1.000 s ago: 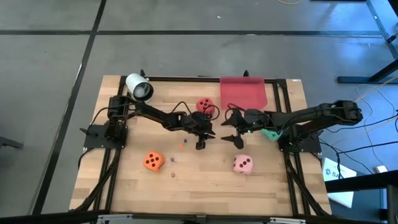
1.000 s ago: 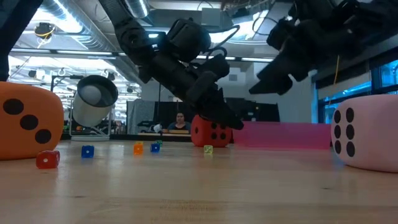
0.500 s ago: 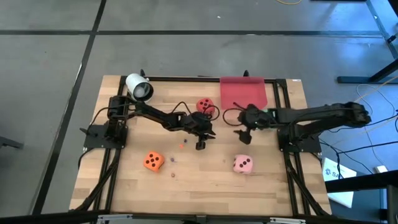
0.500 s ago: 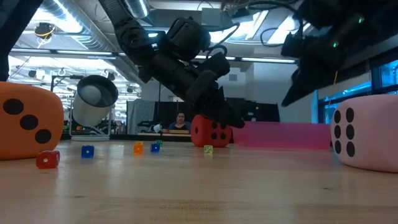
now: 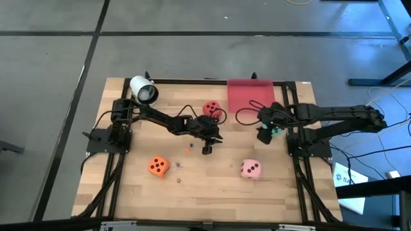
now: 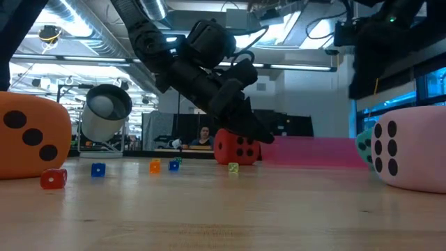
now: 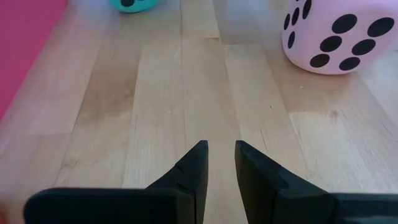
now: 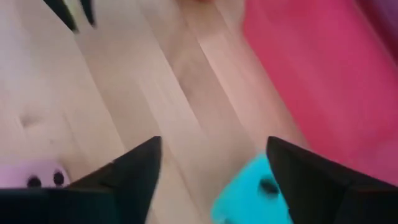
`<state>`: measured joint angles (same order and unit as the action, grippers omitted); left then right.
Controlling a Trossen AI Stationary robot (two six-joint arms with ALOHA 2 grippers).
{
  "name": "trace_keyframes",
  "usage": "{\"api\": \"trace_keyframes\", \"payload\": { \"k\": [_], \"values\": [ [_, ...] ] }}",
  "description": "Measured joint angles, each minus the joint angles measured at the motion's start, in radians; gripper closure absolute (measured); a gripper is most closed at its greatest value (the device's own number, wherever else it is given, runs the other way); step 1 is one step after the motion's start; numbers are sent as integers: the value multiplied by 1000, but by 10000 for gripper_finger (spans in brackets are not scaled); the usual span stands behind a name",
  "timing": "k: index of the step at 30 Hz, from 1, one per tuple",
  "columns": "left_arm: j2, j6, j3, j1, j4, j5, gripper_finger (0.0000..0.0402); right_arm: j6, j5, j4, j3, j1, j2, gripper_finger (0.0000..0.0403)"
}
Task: Pick & Place Dice
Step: Put the large blue dice into the red bin
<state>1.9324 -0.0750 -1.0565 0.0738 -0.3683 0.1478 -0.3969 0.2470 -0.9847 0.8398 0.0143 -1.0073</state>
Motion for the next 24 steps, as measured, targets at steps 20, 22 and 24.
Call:
{"api": "trace_keyframes", "payload": {
  "k": [20,22,24],
  "values": [
    [0,0,0,0,0,0,327,-365,47,-443,8,6,-200,382],
    [0,0,0,0,-1,0,327,-406,52,-513,8,6,-221,388],
    [0,0,0,0,-1,0,327,-432,54,-545,8,6,-237,397]
  ]
}}
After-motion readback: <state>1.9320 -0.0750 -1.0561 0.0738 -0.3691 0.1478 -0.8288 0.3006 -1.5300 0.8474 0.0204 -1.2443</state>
